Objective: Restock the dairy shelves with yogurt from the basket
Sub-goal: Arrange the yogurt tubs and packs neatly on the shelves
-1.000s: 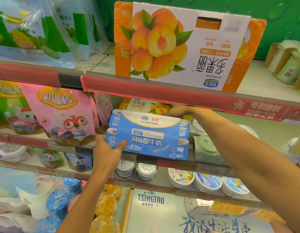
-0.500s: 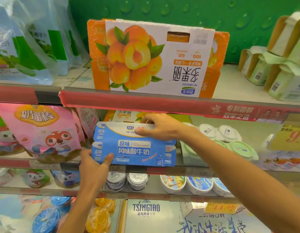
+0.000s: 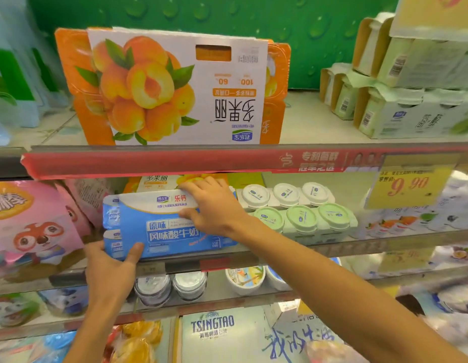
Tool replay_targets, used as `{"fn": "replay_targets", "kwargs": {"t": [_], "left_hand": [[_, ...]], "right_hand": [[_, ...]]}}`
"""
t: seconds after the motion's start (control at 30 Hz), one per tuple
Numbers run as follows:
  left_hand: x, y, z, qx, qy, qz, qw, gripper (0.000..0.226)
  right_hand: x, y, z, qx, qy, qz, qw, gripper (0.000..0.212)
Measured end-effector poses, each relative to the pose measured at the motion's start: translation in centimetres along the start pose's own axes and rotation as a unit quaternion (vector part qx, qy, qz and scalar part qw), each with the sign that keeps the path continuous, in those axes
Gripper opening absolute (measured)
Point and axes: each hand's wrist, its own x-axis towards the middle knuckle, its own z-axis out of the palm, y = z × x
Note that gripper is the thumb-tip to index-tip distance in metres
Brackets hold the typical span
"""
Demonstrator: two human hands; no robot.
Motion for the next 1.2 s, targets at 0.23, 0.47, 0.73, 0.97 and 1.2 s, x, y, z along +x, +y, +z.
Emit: {"fn": "replay_targets", "kwargs": {"t": [0.23, 0.47, 0.73, 0.97, 1.2], "left_hand": [[0.8, 1.0, 0.1, -0.002, -0.023, 0.007, 1.0, 0.049], [0.6, 1.1, -0.5, 0.002, -0.044, 0.024, 0.999, 0.059], [0.4, 1.4, -0.5, 0.019, -0.041, 0.046, 0.998, 0.05], [-0.6, 1.0, -0.4, 0.015, -0.039, 0.06, 0.997, 0.044], [-1.0, 1.1, -0.4, 0.019, -0.042, 0.063, 0.997, 0.049]], "right_hand": [[1.1, 0.2, -1.1, -0.023, -0.086, 0.028, 0.996, 0.062], [0.6, 1.0, -2.1, 0.004, -0.087, 0.043, 0.995, 0.052], [0.1, 1.2, -2.1, 0.013, -0.064, 0.048, 0.997, 0.049], [-0.2, 1.9, -1.5, 0.006, -0.067, 0.056, 0.996, 0.05], [-0.5, 1.7, -1.6, 0.009, -0.063, 0.058, 0.996, 0.052]]}}
